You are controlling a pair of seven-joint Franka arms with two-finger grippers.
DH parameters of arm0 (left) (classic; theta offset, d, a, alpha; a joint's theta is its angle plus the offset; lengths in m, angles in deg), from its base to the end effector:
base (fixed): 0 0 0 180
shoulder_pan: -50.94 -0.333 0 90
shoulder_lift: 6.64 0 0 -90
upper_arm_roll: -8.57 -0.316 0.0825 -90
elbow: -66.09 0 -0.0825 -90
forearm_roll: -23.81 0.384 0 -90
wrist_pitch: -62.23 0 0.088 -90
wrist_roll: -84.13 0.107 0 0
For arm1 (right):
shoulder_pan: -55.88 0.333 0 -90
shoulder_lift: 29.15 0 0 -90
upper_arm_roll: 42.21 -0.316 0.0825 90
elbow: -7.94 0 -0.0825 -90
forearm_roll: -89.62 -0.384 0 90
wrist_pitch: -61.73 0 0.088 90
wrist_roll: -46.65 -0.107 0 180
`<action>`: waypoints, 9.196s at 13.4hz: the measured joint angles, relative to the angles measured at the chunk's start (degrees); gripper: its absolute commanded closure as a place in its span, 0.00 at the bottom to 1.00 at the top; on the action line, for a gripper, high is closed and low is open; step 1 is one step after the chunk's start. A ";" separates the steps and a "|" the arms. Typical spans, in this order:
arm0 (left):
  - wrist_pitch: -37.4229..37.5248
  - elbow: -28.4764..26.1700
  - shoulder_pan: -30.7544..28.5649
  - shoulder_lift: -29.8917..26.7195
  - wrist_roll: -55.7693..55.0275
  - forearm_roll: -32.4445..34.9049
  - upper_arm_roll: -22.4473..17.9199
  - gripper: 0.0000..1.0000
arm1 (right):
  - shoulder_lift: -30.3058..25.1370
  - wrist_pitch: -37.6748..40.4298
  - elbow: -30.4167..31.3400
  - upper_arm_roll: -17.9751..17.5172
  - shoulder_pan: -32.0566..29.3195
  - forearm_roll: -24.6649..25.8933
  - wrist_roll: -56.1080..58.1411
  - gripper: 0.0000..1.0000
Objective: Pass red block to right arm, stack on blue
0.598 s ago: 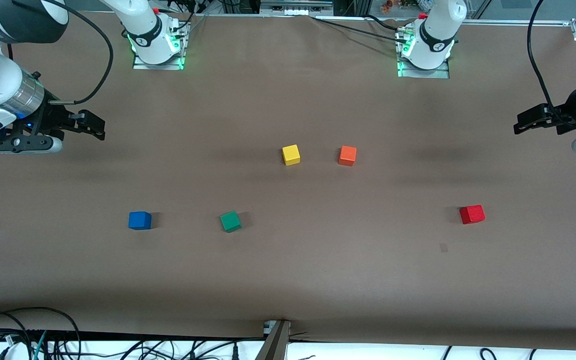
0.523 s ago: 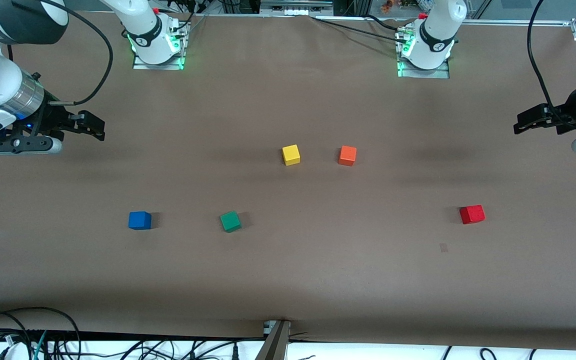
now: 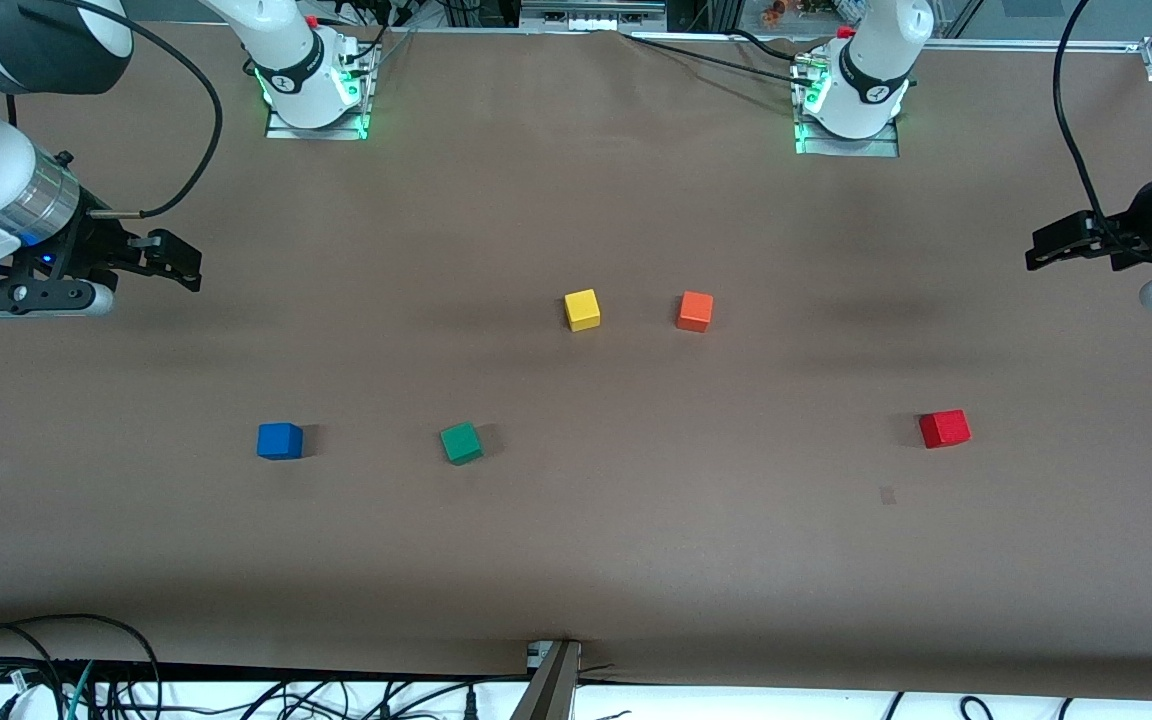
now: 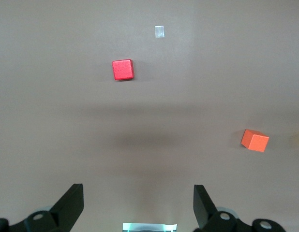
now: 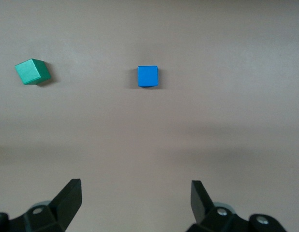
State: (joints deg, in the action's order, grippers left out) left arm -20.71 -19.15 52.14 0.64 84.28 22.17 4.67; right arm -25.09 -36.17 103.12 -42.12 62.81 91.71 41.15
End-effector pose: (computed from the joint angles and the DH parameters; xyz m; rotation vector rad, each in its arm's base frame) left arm 0.5777 0.0214 0.5816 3.1060 0.0676 -0.2590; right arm 0.5787 0.0660 0.5532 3.1026 0.0447 -0.0300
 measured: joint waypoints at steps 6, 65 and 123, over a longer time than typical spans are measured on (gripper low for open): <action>-4.63 0.63 -4.34 8.78 0.36 0.15 -0.56 0.00 | 0.47 -0.16 -0.05 0.02 -0.04 0.11 0.00 0.00; -37.53 10.13 3.17 25.00 45.79 -45.08 30.33 1.00 | 0.69 -1.84 -0.38 0.09 -0.08 0.19 0.00 0.00; -52.27 8.69 11.85 32.24 69.95 -72.59 30.26 1.00 | 29.47 6.20 -2.40 -0.73 0.09 -96.03 6.18 0.00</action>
State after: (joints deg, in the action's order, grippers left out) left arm -72.98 -10.45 63.99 32.88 154.23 -50.43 34.93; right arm 4.38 -29.97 100.71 -42.85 62.90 -4.32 47.33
